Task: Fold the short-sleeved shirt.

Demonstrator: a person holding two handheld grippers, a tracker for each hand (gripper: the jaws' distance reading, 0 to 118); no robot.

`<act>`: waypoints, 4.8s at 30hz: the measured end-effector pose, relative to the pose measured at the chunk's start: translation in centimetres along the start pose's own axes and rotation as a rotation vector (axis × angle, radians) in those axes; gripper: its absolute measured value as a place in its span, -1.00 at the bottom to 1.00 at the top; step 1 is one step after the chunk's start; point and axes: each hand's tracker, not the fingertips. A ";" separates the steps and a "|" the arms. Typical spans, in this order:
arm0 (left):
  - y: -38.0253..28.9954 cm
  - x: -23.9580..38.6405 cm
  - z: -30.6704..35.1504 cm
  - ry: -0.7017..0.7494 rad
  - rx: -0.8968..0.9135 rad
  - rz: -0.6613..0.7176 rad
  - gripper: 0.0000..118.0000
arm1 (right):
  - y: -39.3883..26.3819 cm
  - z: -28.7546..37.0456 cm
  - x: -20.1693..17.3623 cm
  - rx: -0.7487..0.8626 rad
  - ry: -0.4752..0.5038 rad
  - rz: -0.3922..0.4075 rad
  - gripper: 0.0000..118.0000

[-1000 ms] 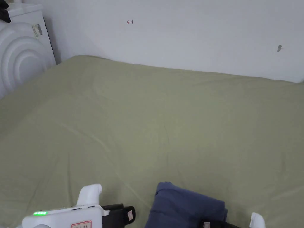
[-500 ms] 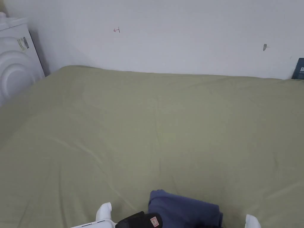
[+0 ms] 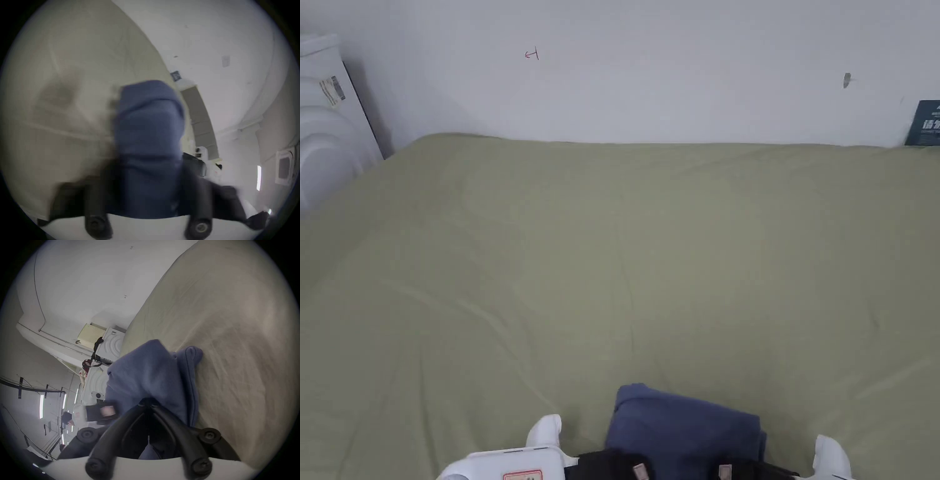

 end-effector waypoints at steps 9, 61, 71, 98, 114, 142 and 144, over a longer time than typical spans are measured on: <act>1.6 -1.5 3.7 -0.055 -0.008 -0.049 -0.61 | -0.1 0.8 -3.0 0.047 -0.034 0.176 -0.97; -3.8 26.1 16.1 0.612 0.839 -0.758 -1.00 | 3.1 16.8 -24.9 0.654 -0.680 0.827 -0.97; -8.8 28.8 11.4 0.605 0.900 -0.827 -1.00 | -0.8 16.7 -22.9 0.762 -0.846 0.831 -0.96; -8.6 29.7 11.9 0.653 0.880 -0.709 1.00 | -2.2 17.8 -25.8 0.816 -0.748 0.859 0.96; -10.0 30.5 12.0 0.610 0.884 -0.716 1.00 | -2.2 18.4 -26.5 0.859 -0.681 0.748 1.00; -9.7 30.2 12.9 0.598 0.865 -0.719 1.00 | -1.5 19.6 -25.9 0.808 -0.746 0.708 1.00; -9.7 30.3 13.0 0.599 0.872 -0.730 1.00 | -1.5 19.9 -26.0 0.810 -0.732 0.711 1.00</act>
